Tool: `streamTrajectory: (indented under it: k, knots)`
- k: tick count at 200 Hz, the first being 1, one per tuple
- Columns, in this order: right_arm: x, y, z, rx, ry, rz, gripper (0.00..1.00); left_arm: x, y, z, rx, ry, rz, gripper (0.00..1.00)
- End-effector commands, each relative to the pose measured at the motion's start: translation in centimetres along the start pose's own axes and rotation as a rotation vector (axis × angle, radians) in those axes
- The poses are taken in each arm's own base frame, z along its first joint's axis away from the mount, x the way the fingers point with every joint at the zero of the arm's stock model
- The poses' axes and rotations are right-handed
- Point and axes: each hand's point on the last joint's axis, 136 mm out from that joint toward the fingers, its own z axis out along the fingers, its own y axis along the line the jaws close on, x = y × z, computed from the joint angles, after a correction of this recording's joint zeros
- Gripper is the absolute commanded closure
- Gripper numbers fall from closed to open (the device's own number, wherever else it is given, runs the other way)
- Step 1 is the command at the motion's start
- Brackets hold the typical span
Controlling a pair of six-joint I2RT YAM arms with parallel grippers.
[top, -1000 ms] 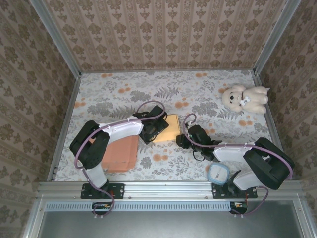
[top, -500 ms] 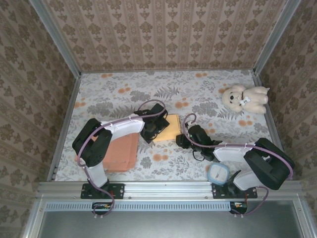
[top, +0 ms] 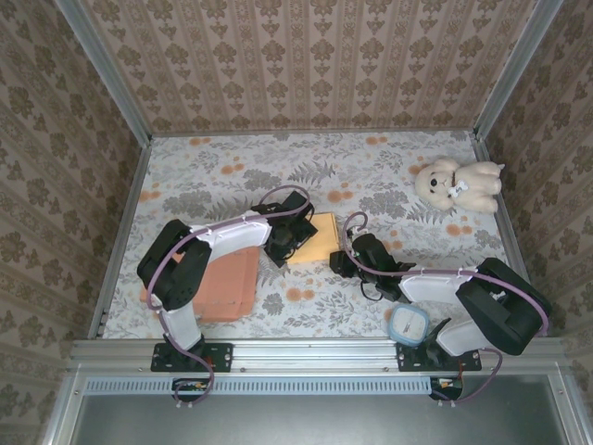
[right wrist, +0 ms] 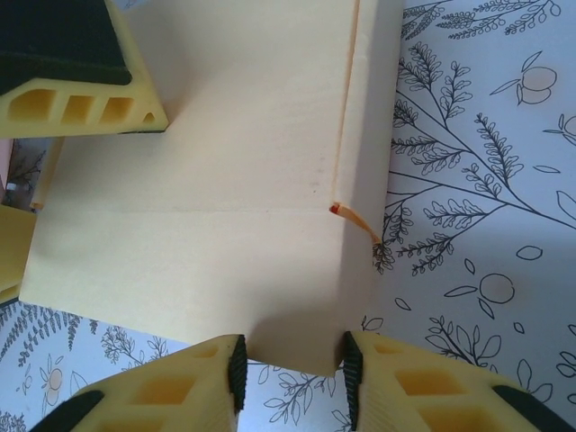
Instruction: Fold the paper box
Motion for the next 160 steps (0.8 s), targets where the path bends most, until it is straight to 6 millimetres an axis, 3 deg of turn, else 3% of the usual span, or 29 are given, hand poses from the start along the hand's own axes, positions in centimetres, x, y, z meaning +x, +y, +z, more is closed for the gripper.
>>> streamTrajectory:
  k: [1, 60, 100, 123, 160]
  knots:
    - [-1.6, 1.9, -0.9, -0.043, -0.038, -0.034, 0.58, 1.5, 3.5, 2.4, -0.135, 0.077, -0.039, 0.06]
    - [-3.1, 1.8, -0.9, -0.008, -0.056, -0.053, 0.58, 1.2, 3.9, 2.3, -0.137, 0.077, -0.037, 0.07]
    - [-2.7, 2.1, -0.4, -0.036, -0.035, -0.039, 0.59, 1.0, 4.2, 2.2, -0.143, 0.079, -0.037, 0.08]
    - [-1.5, 1.9, 0.5, -0.044, 0.007, -0.03, 0.58, 0.8, 4.3, 2.1, -0.142, 0.074, -0.038, 0.08]
    - [-1.6, 1.8, 0.7, -0.036, 0.006, -0.036, 0.58, 0.6, 4.6, 1.7, -0.159, 0.057, -0.028, 0.08]
